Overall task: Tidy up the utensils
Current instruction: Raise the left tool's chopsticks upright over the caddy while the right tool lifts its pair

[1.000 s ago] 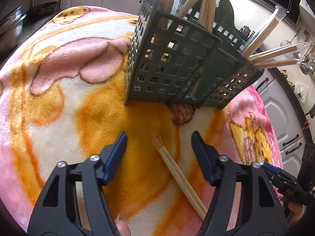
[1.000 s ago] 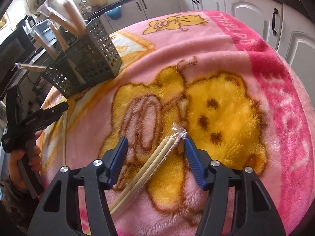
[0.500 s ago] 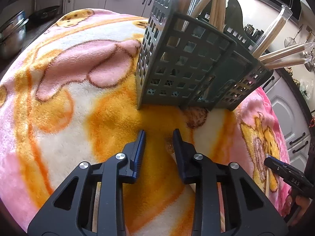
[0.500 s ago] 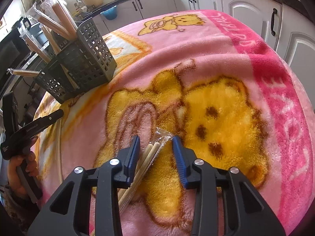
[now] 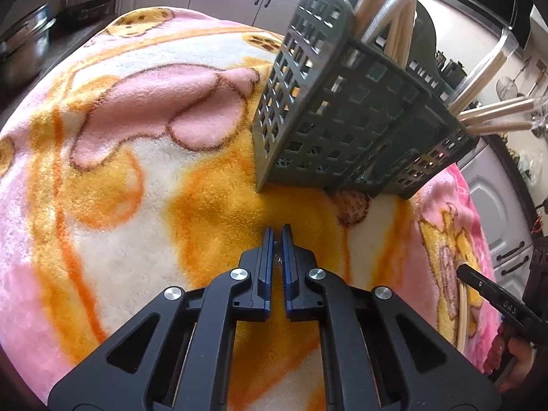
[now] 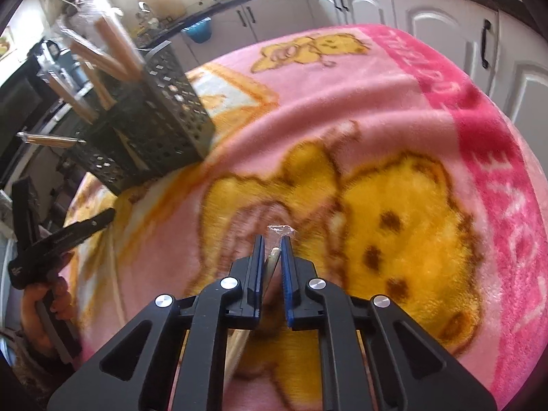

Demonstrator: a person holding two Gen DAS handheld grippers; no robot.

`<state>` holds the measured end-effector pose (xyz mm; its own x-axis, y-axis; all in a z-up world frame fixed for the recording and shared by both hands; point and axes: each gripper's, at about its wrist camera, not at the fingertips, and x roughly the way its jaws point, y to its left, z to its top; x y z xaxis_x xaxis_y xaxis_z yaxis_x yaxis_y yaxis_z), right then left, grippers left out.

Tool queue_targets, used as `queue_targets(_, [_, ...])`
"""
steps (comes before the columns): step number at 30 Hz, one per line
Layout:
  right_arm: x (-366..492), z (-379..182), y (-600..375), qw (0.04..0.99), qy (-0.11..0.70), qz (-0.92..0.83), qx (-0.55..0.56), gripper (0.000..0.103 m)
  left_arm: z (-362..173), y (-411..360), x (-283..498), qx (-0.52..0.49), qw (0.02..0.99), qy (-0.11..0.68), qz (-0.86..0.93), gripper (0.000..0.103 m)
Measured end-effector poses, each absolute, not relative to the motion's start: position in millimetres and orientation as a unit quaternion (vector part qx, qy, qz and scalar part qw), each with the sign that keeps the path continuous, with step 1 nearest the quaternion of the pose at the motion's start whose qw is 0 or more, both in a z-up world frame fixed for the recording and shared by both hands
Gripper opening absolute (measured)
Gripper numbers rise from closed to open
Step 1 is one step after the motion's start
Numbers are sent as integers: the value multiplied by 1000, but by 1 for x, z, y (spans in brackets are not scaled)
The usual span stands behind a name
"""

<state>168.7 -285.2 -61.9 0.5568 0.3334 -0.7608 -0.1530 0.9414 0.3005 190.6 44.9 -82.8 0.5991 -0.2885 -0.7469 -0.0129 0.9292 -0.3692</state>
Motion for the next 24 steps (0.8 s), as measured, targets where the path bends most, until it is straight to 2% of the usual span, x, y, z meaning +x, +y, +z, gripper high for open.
queue_targets(24, [126, 48, -203, 905, 315, 284, 18, 6, 47, 35, 134, -157, 924, 310, -159, 1])
